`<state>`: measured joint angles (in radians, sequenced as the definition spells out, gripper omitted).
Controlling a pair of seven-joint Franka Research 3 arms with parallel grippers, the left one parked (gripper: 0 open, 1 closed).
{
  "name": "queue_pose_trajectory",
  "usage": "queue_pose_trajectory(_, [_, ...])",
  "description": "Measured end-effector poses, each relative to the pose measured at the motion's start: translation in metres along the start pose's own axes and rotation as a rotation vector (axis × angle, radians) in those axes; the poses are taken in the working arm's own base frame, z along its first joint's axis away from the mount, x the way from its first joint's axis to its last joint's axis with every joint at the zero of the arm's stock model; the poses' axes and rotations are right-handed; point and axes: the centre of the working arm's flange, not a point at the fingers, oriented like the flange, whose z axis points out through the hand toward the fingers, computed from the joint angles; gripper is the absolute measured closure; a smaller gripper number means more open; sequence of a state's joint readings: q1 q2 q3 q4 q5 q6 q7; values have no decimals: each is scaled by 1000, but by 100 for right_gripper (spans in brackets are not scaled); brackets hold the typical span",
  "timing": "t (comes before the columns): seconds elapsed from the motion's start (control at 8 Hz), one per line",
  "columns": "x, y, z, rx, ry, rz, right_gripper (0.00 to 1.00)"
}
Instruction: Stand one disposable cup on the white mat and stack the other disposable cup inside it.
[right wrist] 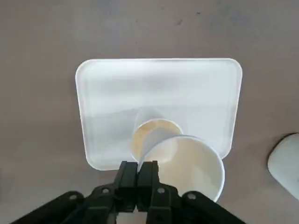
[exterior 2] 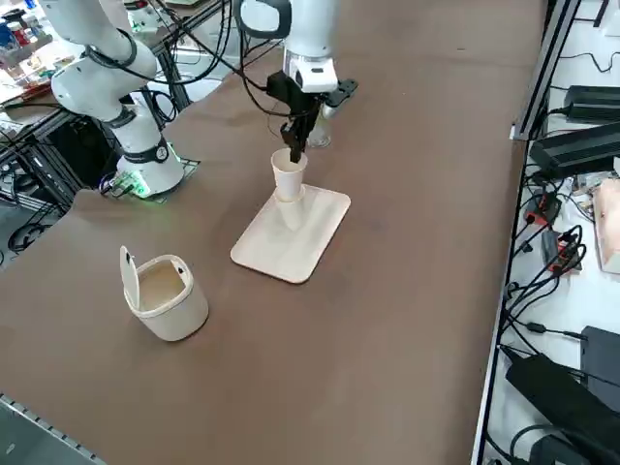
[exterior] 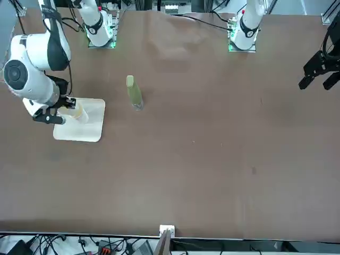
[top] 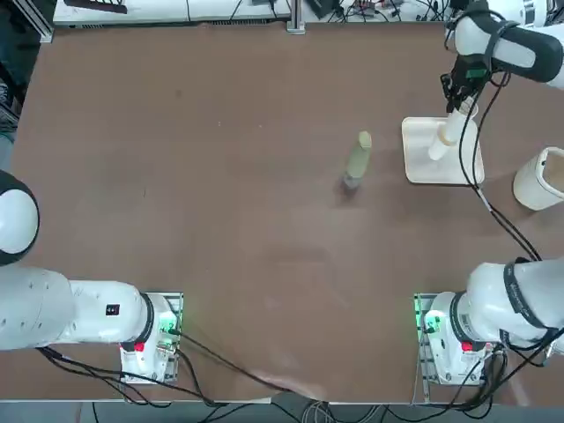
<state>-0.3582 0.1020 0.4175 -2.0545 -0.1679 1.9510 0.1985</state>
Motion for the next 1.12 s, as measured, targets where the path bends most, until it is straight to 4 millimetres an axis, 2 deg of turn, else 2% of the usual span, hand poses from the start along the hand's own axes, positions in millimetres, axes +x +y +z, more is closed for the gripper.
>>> queue_pose_trajectory(0.38, [-1,0,1,1,-1,1,94])
queue_pose_trajectory(0.5, [-2,0,1,1,-3,2,87])
queue_pose_trajectory(0.88, [-2,1,2,1,-2,2,37])
queue_pose_trajectory(1.0, [0,1,-2,2,8,4,15])
queue_pose_trajectory(1.12, [3,4,-13,5,32,10,0])
